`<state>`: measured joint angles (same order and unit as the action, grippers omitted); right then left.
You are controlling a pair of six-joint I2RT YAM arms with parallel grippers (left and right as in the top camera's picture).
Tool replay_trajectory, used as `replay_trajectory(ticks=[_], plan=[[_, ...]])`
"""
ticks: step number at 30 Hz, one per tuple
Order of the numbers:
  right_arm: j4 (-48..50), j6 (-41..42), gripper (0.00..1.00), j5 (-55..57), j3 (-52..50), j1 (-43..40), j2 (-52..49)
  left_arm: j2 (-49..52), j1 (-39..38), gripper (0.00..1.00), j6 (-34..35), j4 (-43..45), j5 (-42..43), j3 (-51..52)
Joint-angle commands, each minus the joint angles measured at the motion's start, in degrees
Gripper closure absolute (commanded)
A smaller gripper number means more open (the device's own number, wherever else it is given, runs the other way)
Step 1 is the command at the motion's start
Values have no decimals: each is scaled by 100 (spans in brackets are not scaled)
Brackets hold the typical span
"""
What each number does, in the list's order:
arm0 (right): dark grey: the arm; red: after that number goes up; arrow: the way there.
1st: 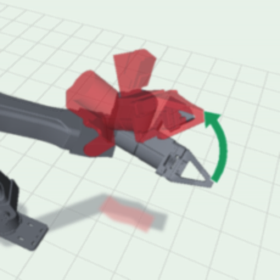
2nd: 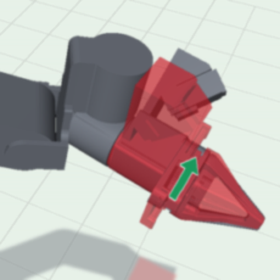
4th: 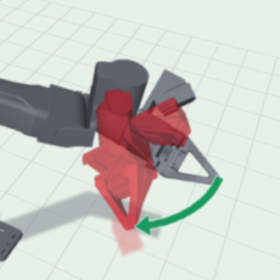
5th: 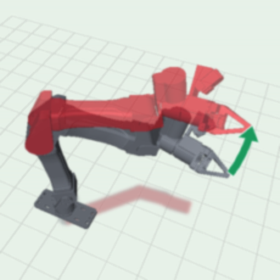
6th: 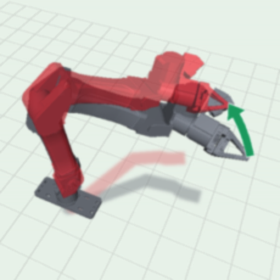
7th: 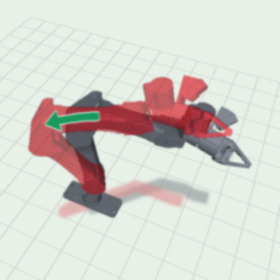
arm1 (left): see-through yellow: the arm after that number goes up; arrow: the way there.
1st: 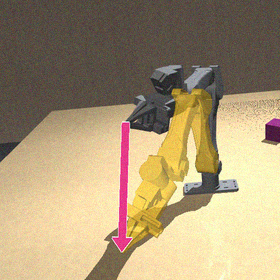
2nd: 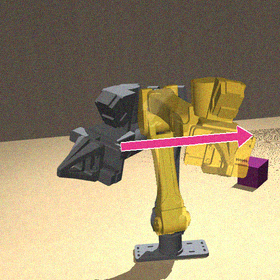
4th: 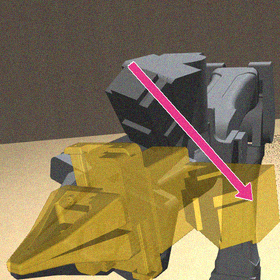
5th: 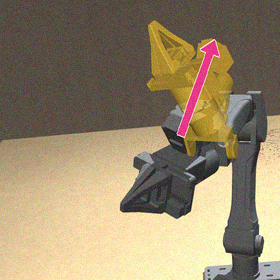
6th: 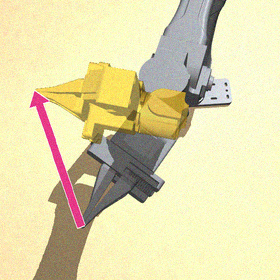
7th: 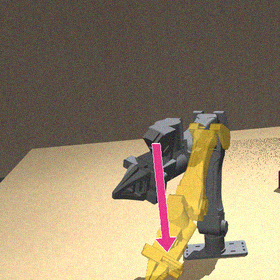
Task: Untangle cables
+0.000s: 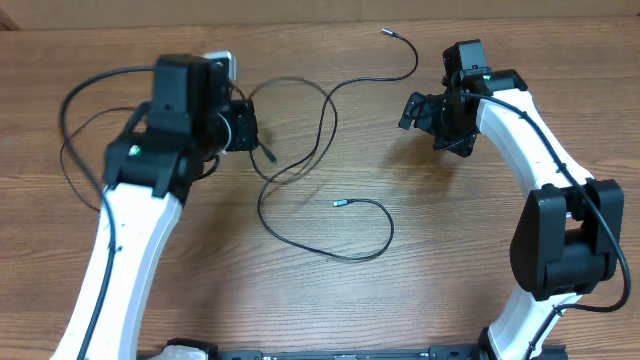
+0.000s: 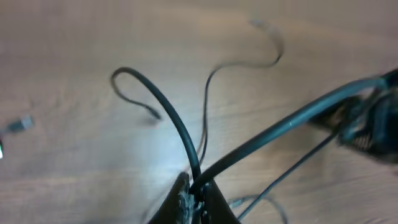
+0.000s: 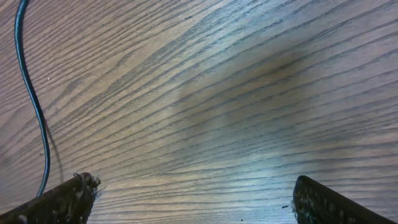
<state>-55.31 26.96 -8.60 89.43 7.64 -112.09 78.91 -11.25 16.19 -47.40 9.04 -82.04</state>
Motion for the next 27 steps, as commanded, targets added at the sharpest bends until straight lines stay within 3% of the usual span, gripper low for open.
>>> replay_trajectory(ticks=[1, 6, 12, 15, 18, 21, 23, 27], plan=[[20, 0, 0, 15, -13, 11, 20, -643, -39, 96, 48, 540, -17, -63], [20, 0, 0, 17, -11, 11, 20, -844, -39, 95, 52, 1257, -1379, -63], [20, 0, 0, 15, -13, 11, 20, -483, -28, 95, 382, 1364, -4356, -61], [20, 0, 0, 15, -13, 11, 20, -39, 87, 96, 485, 1386, -5204, -61], [20, 0, 0, 15, -11, 11, 20, 409, 391, 96, 483, 1375, -4975, -61], [20, 0, 0, 15, -13, 11, 20, 1121, 1252, 96, 485, 1228, -3467, -61], [20, 0, 0, 15, -13, 11, 20, 1467, 1731, 96, 627, 990, -2911, -61], [20, 0, 0, 15, -11, 11, 20, 1934, 2227, 96, 717, 662, -2616, -61]])
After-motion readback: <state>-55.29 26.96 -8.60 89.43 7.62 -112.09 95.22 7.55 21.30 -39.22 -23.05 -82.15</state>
